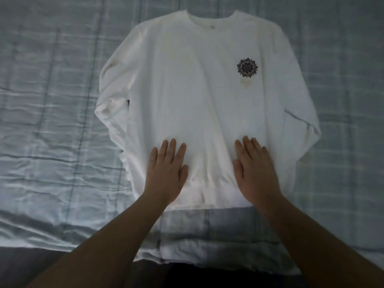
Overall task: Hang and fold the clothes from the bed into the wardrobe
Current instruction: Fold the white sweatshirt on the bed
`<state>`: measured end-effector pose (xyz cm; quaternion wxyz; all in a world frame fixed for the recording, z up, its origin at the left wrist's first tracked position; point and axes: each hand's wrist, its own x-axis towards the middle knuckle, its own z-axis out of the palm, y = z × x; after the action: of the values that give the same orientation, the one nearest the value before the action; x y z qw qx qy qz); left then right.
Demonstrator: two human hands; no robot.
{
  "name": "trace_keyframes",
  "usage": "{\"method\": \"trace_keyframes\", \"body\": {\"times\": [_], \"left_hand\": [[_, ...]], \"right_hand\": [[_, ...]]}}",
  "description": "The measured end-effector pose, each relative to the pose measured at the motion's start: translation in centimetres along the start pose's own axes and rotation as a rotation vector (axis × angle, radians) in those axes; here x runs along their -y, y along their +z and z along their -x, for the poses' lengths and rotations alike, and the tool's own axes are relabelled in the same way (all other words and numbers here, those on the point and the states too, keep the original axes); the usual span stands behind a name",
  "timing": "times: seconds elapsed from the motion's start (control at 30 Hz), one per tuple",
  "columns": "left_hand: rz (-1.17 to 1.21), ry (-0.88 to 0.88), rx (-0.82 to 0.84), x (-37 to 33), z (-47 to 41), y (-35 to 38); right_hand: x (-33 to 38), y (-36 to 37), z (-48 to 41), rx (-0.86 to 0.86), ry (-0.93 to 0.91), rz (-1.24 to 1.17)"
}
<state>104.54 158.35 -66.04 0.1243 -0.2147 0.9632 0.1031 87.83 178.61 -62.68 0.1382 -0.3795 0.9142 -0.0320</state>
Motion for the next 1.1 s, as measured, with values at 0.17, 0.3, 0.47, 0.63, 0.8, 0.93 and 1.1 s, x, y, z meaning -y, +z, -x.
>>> {"method": "trace_keyframes", "body": {"times": [0.17, 0.3, 0.47, 0.63, 0.8, 0.93, 1.1], "left_hand": [[-0.004, 0.142, 0.003, -0.2, 5.0, -0.7], [-0.057, 0.173, 0.117, 0.9, 7.1, 0.0], [-0.04, 0.274, 0.205, 3.3, 6.1, 0.3], [-0.093, 0.367, 0.2, 4.3, 5.8, -0.4], [-0.038, 0.343, 0.164, 4.0, 6.4, -1.0], [-0.063, 0.317, 0.157, 3.4, 6.9, -2.9], [-0.144, 0.32, 0.002, 4.6, 9.8, -6.1]], "right_hand": [[0.0, -0.2, 5.9, -0.188, -0.192, -0.145], [-1.3, 1.1, 8.4, -0.01, -0.183, 0.023], [-1.9, 1.4, 6.6, 0.16, -0.152, 0.13], [-2.3, 1.2, 5.6, 0.238, -0.198, 0.203], [-2.5, 1.0, 5.8, 0.15, -0.197, 0.181], [-3.0, -0.2, 6.5, 0.112, -0.09, 0.129], [-3.2, -2.0, 9.9, 0.008, -0.075, 0.122]]}}
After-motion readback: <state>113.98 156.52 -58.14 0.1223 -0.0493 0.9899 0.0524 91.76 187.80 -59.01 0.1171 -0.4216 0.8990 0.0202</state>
